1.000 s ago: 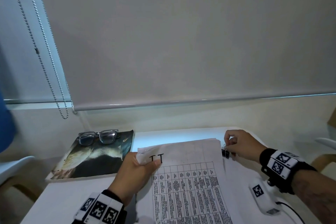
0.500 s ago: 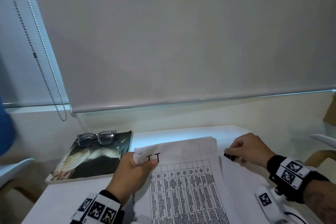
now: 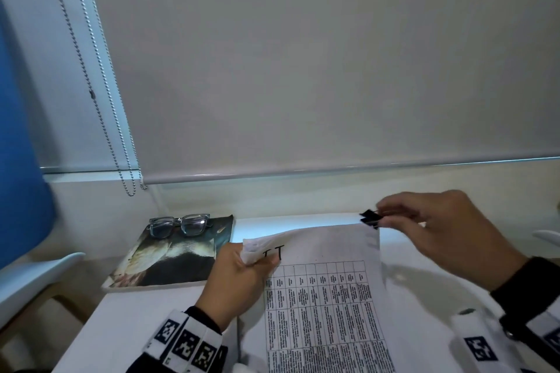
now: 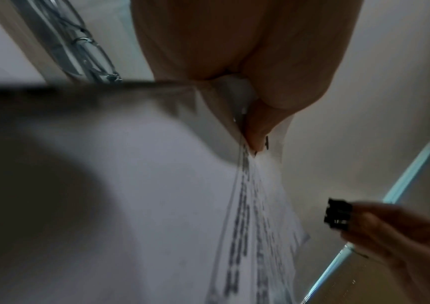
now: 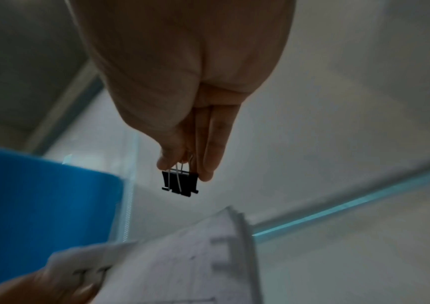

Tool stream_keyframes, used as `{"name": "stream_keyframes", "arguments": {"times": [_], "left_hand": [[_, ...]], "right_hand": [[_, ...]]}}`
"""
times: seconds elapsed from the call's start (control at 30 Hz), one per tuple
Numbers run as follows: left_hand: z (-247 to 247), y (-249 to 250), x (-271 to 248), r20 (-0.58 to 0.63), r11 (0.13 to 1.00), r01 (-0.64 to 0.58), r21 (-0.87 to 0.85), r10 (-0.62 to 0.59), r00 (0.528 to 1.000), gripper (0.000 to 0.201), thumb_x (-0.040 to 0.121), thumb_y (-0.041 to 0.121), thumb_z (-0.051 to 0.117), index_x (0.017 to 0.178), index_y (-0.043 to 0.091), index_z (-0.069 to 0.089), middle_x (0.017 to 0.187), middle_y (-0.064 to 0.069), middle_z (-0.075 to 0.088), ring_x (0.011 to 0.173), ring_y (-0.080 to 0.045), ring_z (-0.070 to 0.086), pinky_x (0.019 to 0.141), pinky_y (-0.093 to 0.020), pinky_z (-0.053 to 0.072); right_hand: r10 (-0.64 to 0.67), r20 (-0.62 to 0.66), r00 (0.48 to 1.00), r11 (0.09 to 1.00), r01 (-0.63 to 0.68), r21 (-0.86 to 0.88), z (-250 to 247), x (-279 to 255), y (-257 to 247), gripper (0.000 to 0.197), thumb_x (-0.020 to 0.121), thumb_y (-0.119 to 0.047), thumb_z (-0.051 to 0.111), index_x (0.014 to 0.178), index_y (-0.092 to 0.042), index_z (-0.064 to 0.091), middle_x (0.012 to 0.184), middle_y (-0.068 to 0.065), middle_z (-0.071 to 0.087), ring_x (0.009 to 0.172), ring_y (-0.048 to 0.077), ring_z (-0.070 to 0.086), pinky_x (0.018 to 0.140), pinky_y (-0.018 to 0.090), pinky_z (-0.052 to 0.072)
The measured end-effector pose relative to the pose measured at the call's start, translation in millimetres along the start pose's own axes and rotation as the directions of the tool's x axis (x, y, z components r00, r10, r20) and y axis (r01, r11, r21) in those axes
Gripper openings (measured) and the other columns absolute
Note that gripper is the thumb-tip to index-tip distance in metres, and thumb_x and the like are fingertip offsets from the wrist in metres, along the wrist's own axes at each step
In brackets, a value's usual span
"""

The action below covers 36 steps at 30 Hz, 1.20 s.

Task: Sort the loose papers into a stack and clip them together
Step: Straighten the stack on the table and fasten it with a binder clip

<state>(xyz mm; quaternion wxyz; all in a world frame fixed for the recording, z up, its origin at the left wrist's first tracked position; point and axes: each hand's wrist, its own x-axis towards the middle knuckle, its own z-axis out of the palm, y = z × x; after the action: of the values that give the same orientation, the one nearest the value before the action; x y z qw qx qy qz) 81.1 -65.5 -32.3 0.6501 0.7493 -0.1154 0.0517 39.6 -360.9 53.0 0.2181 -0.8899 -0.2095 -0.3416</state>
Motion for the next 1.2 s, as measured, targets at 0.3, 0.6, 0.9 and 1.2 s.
{"name": "stream_keyframes", "arguments": {"times": [0.3,0.6,0.9,1.2], "left_hand": [[9,25,-18,0.047,0.938,-0.316,0.145,0.312,0.949,0.04,0.089,0.014,0.071,0.053,0.032,0.068,0.048,0.015,0.052,0.048,-0.003,0.042,0.048,-0.027,0.033],[13,28,-26,0.089,0.929,-0.31,0.201,0.298,0.95,0.027,0.09,0.005,0.069,0.084,0.027,0.083,0.046,0.016,0.054,0.045,-0.008,0.042,0.04,-0.037,0.033],[13,40,-28,0.126,0.947,-0.297,0.122,0.282,0.951,0.046,0.091,0.007,0.068,0.061,0.041,0.074,0.045,0.012,0.054,0.043,-0.011,0.041,0.043,-0.035,0.032],[4,59,-19,0.132,0.993,-0.046,-0.109,0.06,0.989,0.029,0.088,-0.004,0.067,0.076,0.019,0.08,0.069,0.007,0.075,0.066,-0.006,0.068,0.067,-0.021,0.052]], "right_hand": [[-0.463,0.166,0.871,0.826,0.492,-0.276,10,2,-51,0.016,0.09,-0.018,0.058,0.089,-0.013,0.073,0.079,-0.004,0.073,0.06,0.018,0.068,0.047,0.033,0.053],[-0.479,0.212,0.852,0.765,0.523,-0.376,4,-4,-54,0.02,0.075,0.0,0.07,0.091,-0.012,0.073,0.081,0.001,0.073,0.061,0.024,0.068,0.043,0.037,0.053],[-0.388,0.378,0.841,0.875,0.465,-0.137,-19,18,-62,0.025,0.09,-0.042,0.052,0.096,-0.025,0.069,0.078,-0.015,0.07,0.061,0.009,0.065,0.052,0.025,0.053],[0.202,0.163,0.966,0.965,-0.225,0.136,-20,-4,-35,0.08,0.076,-0.071,0.06,0.147,-0.049,0.03,0.136,-0.031,0.05,0.118,-0.014,0.051,0.095,0.015,0.043]]}}
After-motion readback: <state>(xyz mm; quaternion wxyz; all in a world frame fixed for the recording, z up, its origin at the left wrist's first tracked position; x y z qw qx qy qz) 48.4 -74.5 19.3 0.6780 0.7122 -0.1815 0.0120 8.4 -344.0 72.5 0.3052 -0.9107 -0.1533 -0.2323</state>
